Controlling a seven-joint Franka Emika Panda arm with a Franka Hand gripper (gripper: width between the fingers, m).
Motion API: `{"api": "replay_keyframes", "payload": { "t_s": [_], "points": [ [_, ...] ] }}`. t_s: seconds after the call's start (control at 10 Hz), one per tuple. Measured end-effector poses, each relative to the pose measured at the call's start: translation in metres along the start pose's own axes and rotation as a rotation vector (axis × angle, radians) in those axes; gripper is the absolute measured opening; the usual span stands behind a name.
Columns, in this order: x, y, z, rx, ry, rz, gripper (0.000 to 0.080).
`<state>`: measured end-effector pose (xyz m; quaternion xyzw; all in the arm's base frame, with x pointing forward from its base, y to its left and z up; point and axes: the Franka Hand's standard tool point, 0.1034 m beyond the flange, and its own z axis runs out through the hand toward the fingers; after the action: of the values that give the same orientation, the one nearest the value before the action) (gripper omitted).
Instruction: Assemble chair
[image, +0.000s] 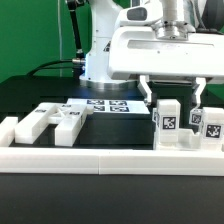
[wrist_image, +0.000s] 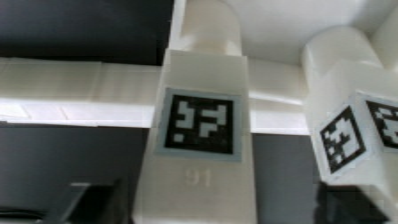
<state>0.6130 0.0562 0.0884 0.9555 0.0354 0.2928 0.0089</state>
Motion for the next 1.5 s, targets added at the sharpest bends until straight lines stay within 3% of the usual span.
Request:
{"api": "replay_keyframes", "payload": {
  "t_s": [0.1,0.2,0.8,1.0,1.1,1.5],
  "points": [
    [0.004,0.004,-0.004,0.001,-0.012,-0.002,0.0618],
    [0.008,0.005,-0.007,0.003,-0.013,-0.001,0.064],
    [0.024,0.013,-0.016,0.007,-0.029,0.002,0.0649],
    [0.021,0.011,-0.014,0.016,-0.061,0.003,0.0649],
    [0.015,0.007,-0.011,0.034,-0.131,0.005,0.0649],
    [0.016,0.007,-0.006,0.106,-0.447,0.024,0.0649]
  ]
}}
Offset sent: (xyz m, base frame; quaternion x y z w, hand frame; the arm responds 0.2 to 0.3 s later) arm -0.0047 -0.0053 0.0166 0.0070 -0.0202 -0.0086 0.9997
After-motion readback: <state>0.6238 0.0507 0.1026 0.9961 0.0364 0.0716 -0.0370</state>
